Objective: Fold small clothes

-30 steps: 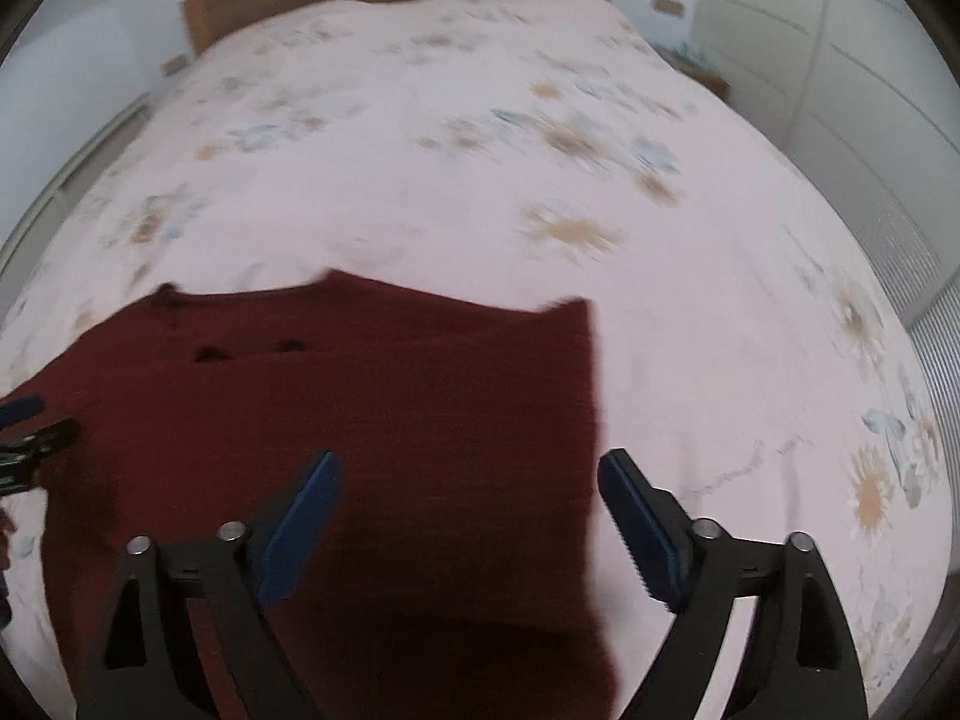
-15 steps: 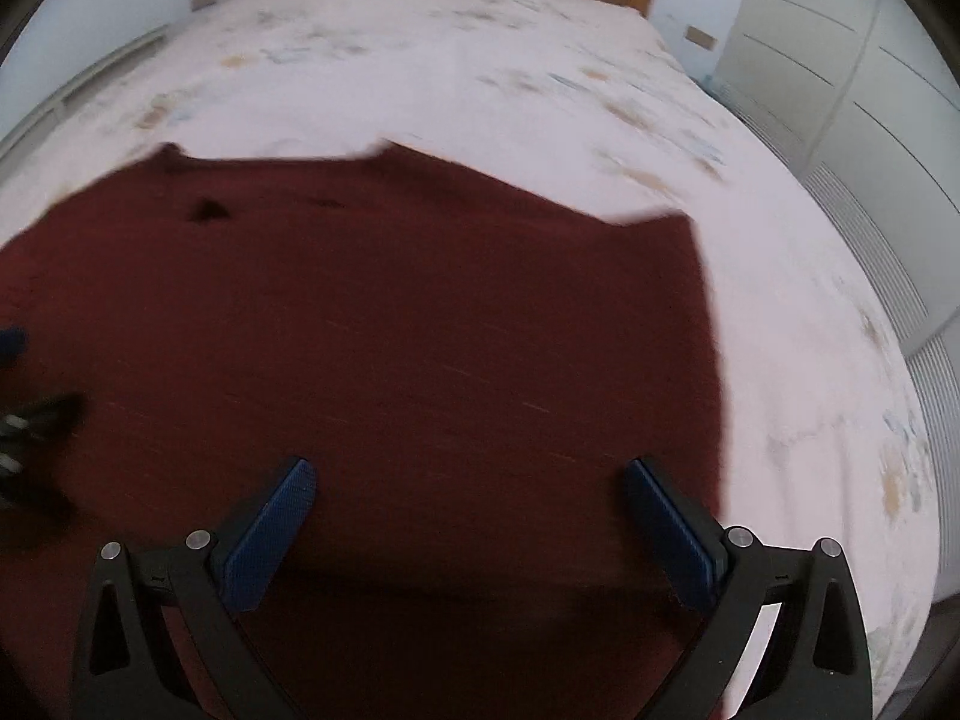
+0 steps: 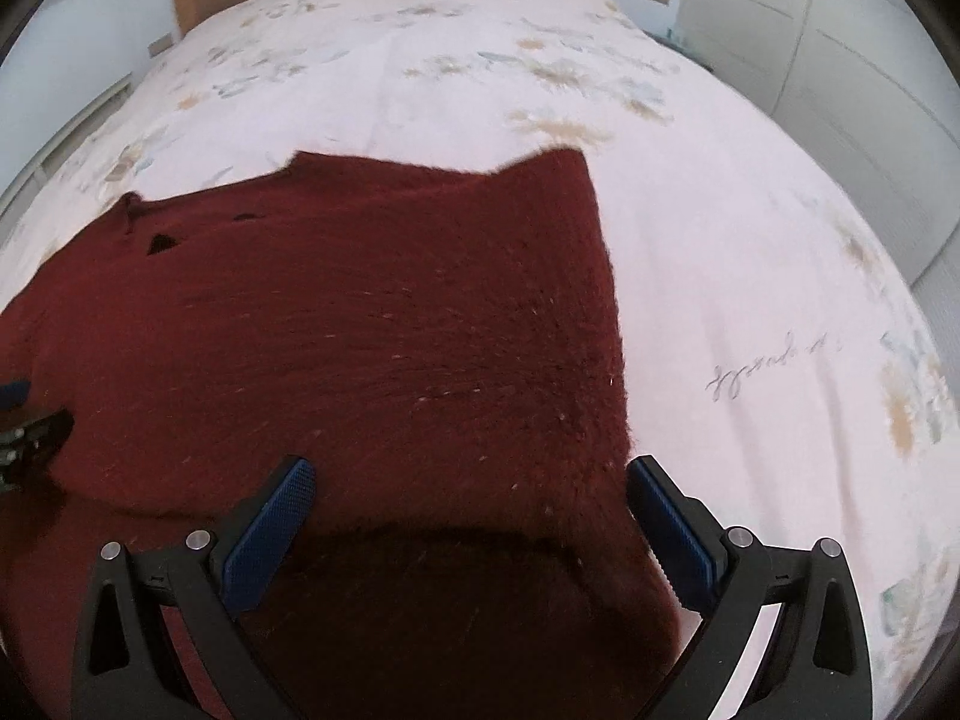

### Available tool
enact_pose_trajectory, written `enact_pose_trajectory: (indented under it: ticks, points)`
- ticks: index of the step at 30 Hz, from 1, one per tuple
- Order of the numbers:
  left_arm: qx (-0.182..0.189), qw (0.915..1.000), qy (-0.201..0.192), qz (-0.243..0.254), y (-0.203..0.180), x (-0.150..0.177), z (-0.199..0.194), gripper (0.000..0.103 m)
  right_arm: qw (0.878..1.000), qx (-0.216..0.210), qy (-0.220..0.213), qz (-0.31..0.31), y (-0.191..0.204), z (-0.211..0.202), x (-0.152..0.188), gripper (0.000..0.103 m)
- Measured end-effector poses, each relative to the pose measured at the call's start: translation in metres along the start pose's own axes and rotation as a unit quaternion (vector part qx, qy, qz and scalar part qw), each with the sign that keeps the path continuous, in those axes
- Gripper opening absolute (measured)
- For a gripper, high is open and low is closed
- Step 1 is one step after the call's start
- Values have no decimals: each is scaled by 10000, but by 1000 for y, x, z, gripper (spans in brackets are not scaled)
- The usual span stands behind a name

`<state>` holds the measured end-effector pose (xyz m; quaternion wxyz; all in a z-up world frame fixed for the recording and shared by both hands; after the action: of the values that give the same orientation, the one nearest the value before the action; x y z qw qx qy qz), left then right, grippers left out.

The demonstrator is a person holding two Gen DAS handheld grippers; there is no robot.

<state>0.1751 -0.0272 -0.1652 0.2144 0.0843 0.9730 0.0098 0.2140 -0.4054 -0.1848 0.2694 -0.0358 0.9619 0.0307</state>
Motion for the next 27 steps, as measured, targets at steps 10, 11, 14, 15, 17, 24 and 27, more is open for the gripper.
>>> enact_pose_trajectory:
  ticks: [10, 11, 14, 15, 17, 24, 27]
  points:
    - [-162, 9949, -57, -995, 89, 19, -53, 102, 9992, -20, -327, -242, 31, -62, 10, 103]
    - [-229, 9940, -35, -1073, 102, 23, -55, 102, 9990, -13, -370, -268, 34, -64, 11, 103]
    - [-683, 9881, 14, -1376, 133, 35, -68, 102, 9989, -10, -335, -332, 46, -65, 16, 103]
    - [-872, 9838, 40, -1568, 152, 43, -71, 102, 9989, -22, -311, -341, 48, -64, 17, 103]
    - [-1050, 9748, 50, -1970, 181, 55, -79, 102, 9991, -61, -254, -343, 51, -62, 21, 103]
    - [-1314, 9061, 83, -4020, 287, 103, -104, 102, 9997, -79, -108, -197, 54, -60, 30, 103]
    - [-1286, 8687, -90, -4782, 316, 122, -112, 102, 9998, -71, -76, -182, 53, -60, 31, 103]
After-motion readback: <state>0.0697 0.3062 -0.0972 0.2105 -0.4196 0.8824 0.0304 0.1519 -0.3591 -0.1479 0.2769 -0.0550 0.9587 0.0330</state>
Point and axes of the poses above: each gripper's, at about its wrist camera, not at the fingertips, and z roughly the way its jaws point, y to its left, x to its underside, the point moved 1 cm from there along z, roughly the way its jaws point, and after that the axes turned 3 degrees about -x, right-handed, at the moved point
